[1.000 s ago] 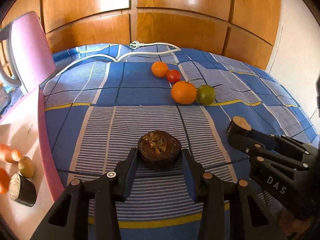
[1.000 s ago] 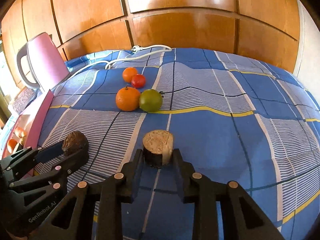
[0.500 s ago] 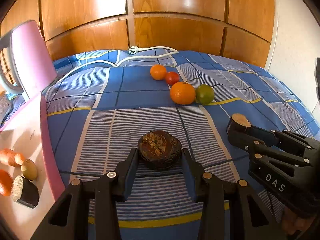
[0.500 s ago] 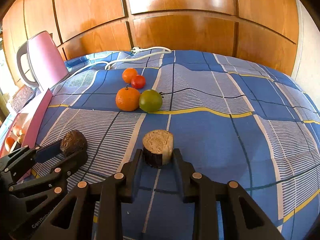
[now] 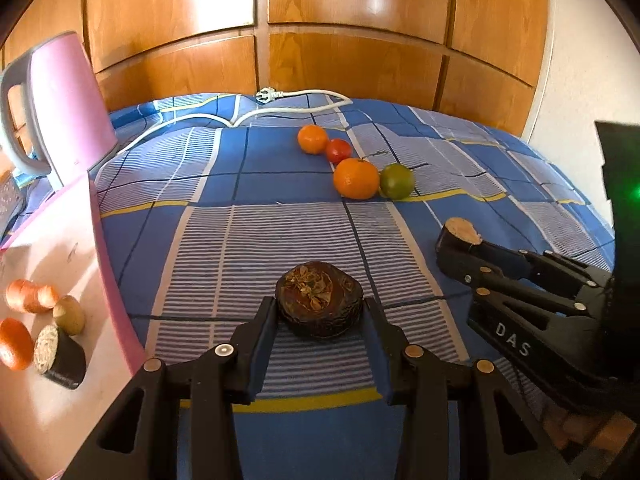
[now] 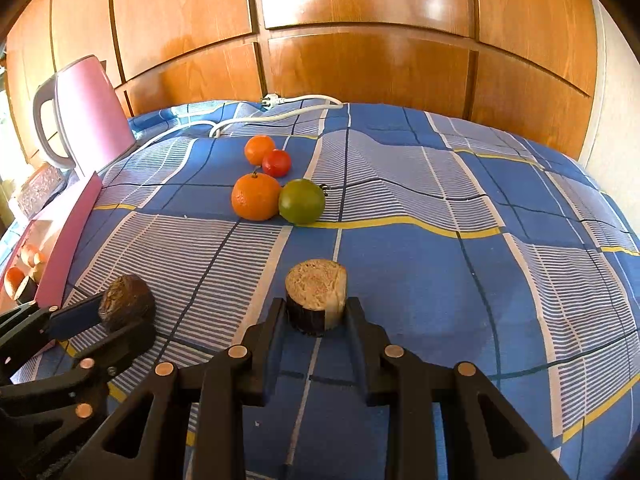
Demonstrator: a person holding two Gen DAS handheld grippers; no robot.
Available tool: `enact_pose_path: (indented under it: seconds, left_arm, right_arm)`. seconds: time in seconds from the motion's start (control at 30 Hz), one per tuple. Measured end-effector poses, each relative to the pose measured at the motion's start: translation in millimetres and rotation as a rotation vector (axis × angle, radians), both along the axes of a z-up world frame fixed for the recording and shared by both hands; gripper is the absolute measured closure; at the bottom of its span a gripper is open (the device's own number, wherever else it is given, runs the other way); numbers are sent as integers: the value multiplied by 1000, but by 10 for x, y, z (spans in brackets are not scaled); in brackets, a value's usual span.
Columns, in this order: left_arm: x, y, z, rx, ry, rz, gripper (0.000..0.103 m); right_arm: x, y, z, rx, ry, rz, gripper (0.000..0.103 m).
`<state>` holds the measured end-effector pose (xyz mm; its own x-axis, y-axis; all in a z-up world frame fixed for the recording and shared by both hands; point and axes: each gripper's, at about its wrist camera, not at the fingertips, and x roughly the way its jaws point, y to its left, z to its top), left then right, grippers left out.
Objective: Organize fruits
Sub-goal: 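Carry the dark fruit and eggplant slice into the tray and open both tools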
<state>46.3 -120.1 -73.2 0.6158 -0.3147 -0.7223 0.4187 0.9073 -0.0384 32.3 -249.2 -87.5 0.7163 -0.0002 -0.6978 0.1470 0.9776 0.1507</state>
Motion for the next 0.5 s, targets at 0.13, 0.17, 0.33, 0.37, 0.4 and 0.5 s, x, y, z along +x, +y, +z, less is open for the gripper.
enact_pose_path:
  seconds: [0.13, 0.17, 0.33, 0.37, 0.4, 0.5]
  left_arm:
    - [-57, 56, 80, -18, -8, 1, 61]
    - [-67, 66, 98, -22, -11, 1, 61]
    - [-130, 123, 208, -48, -27, -2, 61]
    - [-150, 139, 245, -55, -36, -2, 61]
    - [-165, 156, 283, -61, -47, -2, 61]
    - [-196, 227, 389, -81, -75, 7, 61]
  right_arm:
    - [-17, 10, 22, -2, 8, -1, 74]
    - [-24, 14, 27, -1, 10, -1, 74]
    - [-82, 51, 66, 20, 16, 7, 74]
    - [-93, 64, 86, 26, 14, 11, 74]
    - [-101, 79, 107, 27, 11, 14, 74]
    - [-112, 137, 203, 31, -8, 31, 74]
